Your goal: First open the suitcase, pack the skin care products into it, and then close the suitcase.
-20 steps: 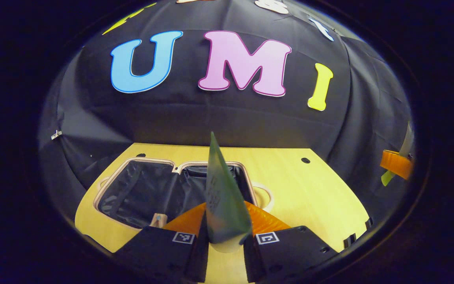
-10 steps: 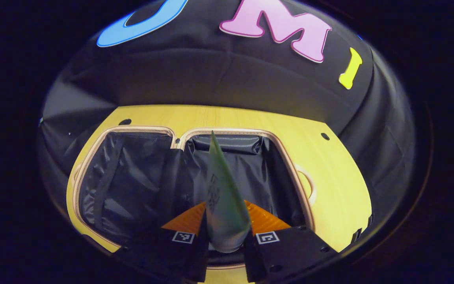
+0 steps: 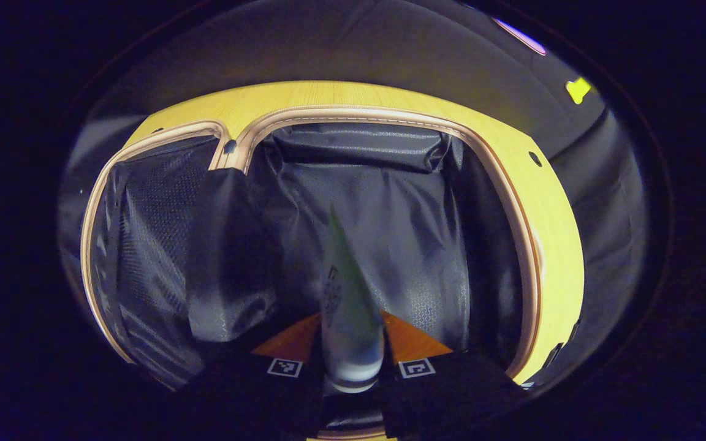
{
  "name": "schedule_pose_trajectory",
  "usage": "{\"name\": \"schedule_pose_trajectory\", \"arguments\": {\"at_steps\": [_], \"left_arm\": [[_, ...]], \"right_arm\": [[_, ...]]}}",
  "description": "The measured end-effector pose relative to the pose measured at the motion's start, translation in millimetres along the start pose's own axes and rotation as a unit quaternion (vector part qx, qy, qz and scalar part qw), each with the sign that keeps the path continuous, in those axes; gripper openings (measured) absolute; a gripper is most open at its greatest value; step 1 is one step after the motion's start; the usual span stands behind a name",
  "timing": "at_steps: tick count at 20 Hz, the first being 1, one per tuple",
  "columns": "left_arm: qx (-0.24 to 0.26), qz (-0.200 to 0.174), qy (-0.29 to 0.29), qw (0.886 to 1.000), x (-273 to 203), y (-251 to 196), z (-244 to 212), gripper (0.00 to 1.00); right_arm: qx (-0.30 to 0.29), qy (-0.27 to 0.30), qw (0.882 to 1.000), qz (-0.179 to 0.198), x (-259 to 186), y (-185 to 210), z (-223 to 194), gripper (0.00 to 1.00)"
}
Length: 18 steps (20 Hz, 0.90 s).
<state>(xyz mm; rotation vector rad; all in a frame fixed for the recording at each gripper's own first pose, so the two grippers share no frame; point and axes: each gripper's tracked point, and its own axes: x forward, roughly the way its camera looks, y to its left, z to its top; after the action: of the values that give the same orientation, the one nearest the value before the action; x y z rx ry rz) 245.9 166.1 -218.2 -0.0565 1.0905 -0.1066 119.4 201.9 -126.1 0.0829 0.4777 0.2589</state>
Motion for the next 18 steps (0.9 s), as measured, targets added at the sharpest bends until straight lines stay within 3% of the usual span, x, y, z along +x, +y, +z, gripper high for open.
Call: {"name": "schedule_pose_trajectory", "arguments": {"at_steps": [3,5,6,7,8,12,16,18], "left_arm": [[-0.001,0.008,-0.006,1.000,-7,1,3,0.49],[-0.012,-0.008,-0.044,0.999,-25,-8,13,0.69],[-0.017,-0.008,-0.075,0.997,-39,-10,22,0.75],[-0.017,-0.002,-0.109,0.994,-57,-7,30,0.91],[-0.014,0.007,-0.144,0.989,-77,-3,38,0.98],[-0.009,0.053,-0.243,0.969,-164,34,40,0.97],[-0.036,0.079,-0.289,0.953,-228,66,-2,0.94],[-0.056,0.082,-0.300,0.949,-250,76,-25,0.96]], "right_arm": [[0.016,0.007,1.000,-0.003,9,-7,2,0.27],[0.027,0.016,0.999,-0.005,17,-12,4,0.27],[0.029,0.025,0.999,-0.006,22,-14,3,0.27],[0.033,0.032,0.999,-0.006,27,-17,1,0.27],[0.034,0.041,0.999,-0.005,32,-18,-2,0.27],[0.008,0.077,0.997,0.007,59,-7,-21,0.27],[0.005,0.134,0.991,0.022,107,21,-59,0.27],[0.013,0.170,0.985,0.018,132,27,-79,0.27]]}}
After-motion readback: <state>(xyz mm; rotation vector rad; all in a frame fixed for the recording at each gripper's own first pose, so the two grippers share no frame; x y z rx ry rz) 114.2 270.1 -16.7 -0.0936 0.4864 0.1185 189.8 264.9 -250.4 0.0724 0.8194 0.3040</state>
